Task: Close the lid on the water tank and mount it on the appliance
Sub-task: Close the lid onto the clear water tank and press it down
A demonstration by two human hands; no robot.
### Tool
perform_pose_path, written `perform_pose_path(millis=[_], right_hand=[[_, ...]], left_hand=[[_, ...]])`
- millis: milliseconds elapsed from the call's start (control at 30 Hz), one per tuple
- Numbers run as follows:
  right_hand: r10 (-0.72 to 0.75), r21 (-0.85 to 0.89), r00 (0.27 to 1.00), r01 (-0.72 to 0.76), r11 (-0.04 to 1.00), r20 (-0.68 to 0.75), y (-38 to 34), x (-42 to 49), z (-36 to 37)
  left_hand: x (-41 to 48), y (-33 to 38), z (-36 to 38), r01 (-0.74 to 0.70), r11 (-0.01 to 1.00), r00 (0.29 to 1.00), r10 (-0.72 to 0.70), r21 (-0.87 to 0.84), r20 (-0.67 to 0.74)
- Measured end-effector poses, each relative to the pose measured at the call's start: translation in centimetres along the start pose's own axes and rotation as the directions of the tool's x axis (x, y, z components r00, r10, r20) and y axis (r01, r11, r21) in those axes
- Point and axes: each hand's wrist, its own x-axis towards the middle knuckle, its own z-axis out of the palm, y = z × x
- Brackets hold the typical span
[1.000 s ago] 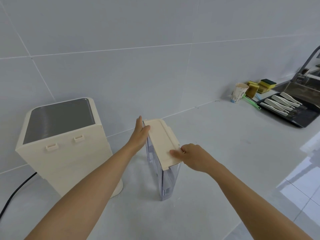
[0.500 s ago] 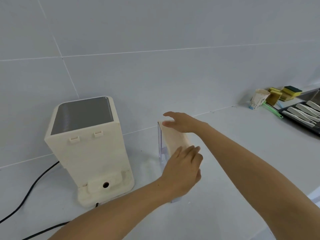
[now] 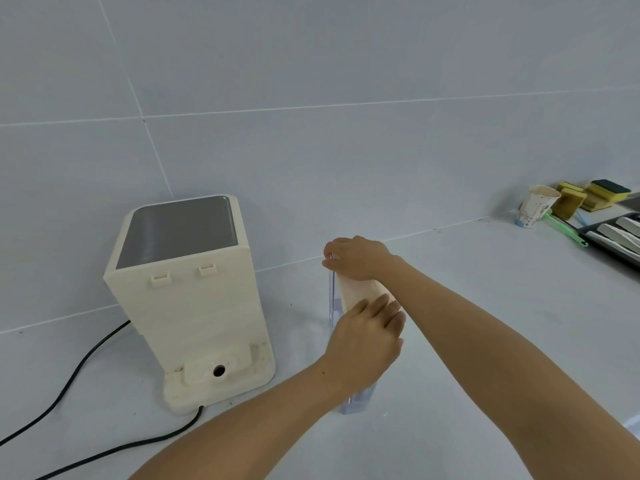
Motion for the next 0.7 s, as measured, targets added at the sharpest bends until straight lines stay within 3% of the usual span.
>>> perform_pose_path(millis=[333, 467, 700], right_hand=[[0.215, -0.097, 0.977, -0.214, 0.972, -0.002, 2.5, -1.9, -0.1], [0.244, 0.009, 0.970, -0.244, 0.970, -0.014, 3.8, -2.9, 0.6], [0.261, 0.099, 0.965, -0.256, 0.962, -0.041, 4.5, -4.9, 1.4]], left_hand=[[-2.9, -3.2, -0.2, 0.009, 1.000, 0.998, -0.011, -0.019, -0.066], [-3.5, -5.4, -1.1, 0.095, 0.994, 0.993, -0.092, 0.047, -0.070], [-3.9, -9.3, -2.7, 0.236, 0.969, 0.966, -0.242, 0.074, 0.089]])
